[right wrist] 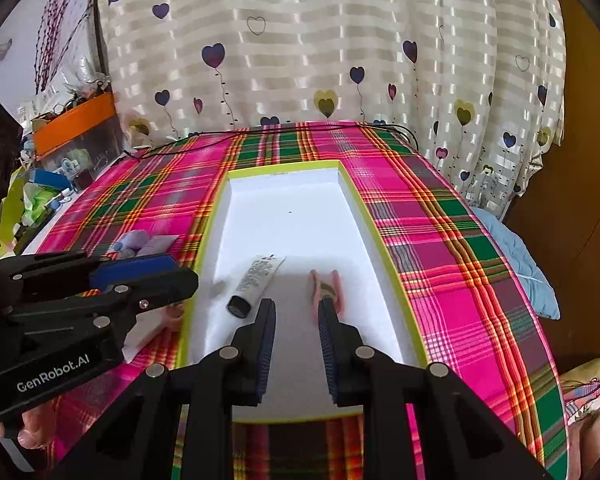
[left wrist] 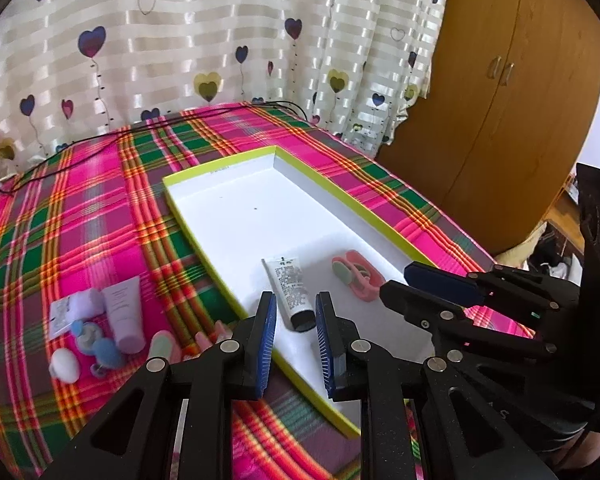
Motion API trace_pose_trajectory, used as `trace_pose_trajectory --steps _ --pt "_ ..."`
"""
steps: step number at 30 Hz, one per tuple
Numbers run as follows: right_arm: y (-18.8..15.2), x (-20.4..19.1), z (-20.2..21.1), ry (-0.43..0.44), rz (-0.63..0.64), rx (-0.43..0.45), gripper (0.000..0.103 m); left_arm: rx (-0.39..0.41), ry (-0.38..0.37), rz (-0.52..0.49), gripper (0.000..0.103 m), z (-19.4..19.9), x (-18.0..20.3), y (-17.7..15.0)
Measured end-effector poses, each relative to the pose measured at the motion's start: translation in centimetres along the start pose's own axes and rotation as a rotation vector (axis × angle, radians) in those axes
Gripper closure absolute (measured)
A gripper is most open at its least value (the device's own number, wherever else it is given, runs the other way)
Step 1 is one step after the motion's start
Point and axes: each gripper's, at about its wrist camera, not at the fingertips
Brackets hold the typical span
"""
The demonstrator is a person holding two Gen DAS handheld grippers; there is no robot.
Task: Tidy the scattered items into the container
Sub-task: 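Lower the pink clip into the box and open the right tool while the left releases the tube, then withdraw both tools from the box back toward the remaining items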
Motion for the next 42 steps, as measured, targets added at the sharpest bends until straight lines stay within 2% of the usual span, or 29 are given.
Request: trace_pose_trajectory --steps 16,42 --pt "-1.2 -2.3 2.7 0.019 0.027 0.021 0.081 0.048 0.049 -0.016 0.082 4.7 0.3 -1.7" --pt "-2.3 -4.2 3.2 0.047 0.051 0.011 0.081 0.041 0.096 0.011 0.082 6.2 -0.7 -3.9"
Point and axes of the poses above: each gripper's, at about its wrist camera, not at the fingertips, and z roughly against the way its jaws point, x to its right, y to its top, and after that the axes turned 8 degrees about -z, right-handed
